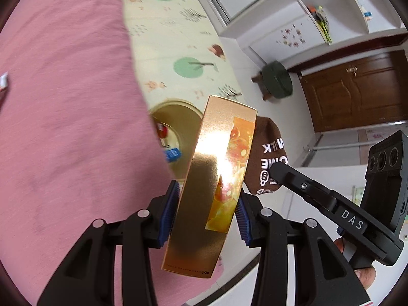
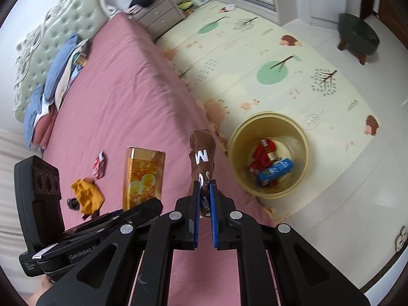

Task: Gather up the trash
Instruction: 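Carry the gold box and brown sock to the gold bin and release, then move both open tools back over the mustard bag on the bed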

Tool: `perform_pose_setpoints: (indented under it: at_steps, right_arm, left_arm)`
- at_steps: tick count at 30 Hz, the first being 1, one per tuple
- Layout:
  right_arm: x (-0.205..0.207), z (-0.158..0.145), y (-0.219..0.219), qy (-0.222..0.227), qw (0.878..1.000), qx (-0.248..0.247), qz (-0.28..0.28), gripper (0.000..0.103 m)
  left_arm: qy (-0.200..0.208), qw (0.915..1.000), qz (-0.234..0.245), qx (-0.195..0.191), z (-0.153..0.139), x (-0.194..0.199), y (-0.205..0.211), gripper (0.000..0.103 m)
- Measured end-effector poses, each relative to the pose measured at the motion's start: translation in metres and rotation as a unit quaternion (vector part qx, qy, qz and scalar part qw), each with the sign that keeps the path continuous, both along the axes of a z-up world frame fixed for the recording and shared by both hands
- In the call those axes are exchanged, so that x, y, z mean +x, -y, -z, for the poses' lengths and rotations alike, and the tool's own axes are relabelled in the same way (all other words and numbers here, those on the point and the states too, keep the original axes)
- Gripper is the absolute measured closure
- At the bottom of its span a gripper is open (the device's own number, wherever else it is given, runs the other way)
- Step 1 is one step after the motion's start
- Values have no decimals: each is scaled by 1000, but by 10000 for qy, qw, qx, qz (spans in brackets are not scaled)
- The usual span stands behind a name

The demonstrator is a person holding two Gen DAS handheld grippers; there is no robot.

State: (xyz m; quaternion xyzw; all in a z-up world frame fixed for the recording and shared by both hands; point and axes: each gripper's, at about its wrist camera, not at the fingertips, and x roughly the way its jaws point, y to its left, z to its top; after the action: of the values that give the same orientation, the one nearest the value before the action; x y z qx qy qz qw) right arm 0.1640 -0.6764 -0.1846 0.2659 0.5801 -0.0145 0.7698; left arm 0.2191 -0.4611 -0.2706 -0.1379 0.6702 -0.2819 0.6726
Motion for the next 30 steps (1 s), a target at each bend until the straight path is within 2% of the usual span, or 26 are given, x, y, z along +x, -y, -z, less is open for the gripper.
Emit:
perform_pose_setpoints:
  at_steps: [6, 7, 8, 9, 11, 19, 25, 30]
  right_arm:
    - [3, 1, 47, 49, 9994, -49, 351, 94]
    - [3, 0, 53, 65, 9991, -79, 420, 93]
    - [3, -1, 62, 82, 9983, -114, 569, 77]
    - [2, -1, 69, 80, 9977, -106, 661, 54]
    - [1, -2, 81, 137, 9959, -119, 881, 51]
    - [8, -1, 72, 112, 9968, -46, 790, 53]
    - [24, -5, 24, 166, 9993, 71, 332, 55]
    - [39, -10, -36, 221, 9994, 137, -232, 57]
  left_arm:
    - [-71, 9992, 349, -163, 8, 10, 54, 59]
    - [-30, 9992, 398, -91, 7, 12, 60, 53]
    - [66, 9990, 420, 148, 4, 15, 66, 23]
    - [190, 9984, 399, 358, 0, 17, 70, 8]
    - [369, 9977, 445, 343, -8, 20, 75, 9]
    - [568, 9955, 598, 457, -18, 21, 56, 9]
    - [538, 9968, 236, 537, -20, 17, 3, 9]
    - [568, 9956, -282, 686, -22, 12, -61, 9]
